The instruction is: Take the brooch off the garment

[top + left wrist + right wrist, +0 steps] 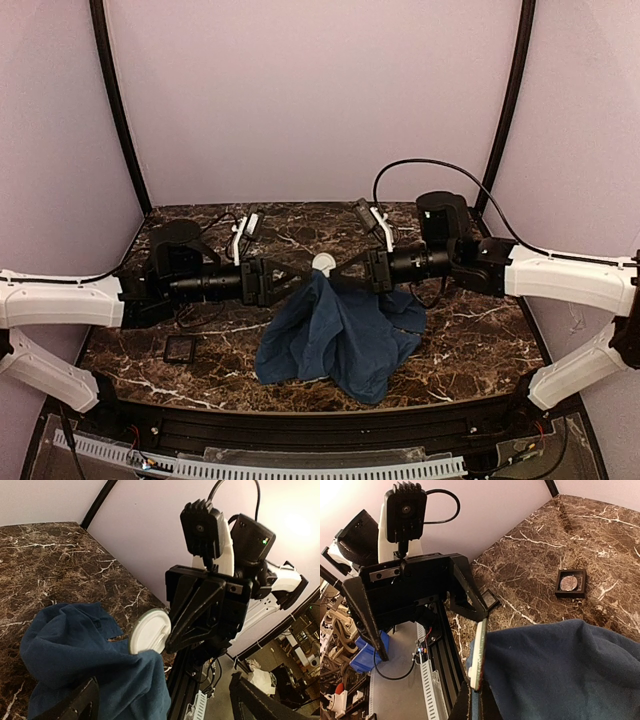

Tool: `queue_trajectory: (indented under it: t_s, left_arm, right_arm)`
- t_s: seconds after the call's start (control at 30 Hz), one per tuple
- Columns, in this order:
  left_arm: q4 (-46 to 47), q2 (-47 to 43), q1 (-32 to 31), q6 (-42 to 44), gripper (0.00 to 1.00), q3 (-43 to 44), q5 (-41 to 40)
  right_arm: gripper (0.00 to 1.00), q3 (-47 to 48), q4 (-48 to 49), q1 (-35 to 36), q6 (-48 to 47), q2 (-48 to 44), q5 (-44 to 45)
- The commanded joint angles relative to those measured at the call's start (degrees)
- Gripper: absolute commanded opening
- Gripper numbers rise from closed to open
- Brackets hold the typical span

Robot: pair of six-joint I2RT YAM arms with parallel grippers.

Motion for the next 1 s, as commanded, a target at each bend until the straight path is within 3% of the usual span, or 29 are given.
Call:
queue_trajectory:
  t_s: [0.0,0.13,0.33,0.97]
  left_arm:
    - [-17.7,-0.7,0.3,10.2,0.93,5.0,1.7]
    - [-26.3,1.9,0.3,15.7,0.9,9.1,5.2]
    - [-24.3,3.4,0.4,15.6,0.78,10.2,10.4]
    - [-15.8,8.2,0.2,10.7,0.34,11.3,17.1]
  right_arm:
    - [0.0,7.4,-19.2,-1.1,-11.2,0.9,-7.6]
    - [0.0,11.4,-26.9,-1.1,-16.0,3.9,-14.8]
    - [0.0,13.9,-31.3,-0.9,-19.2,5.9,-21.5]
    - [0.0,16.1,-35.6,-0.5,-23.2,8.2,-23.2]
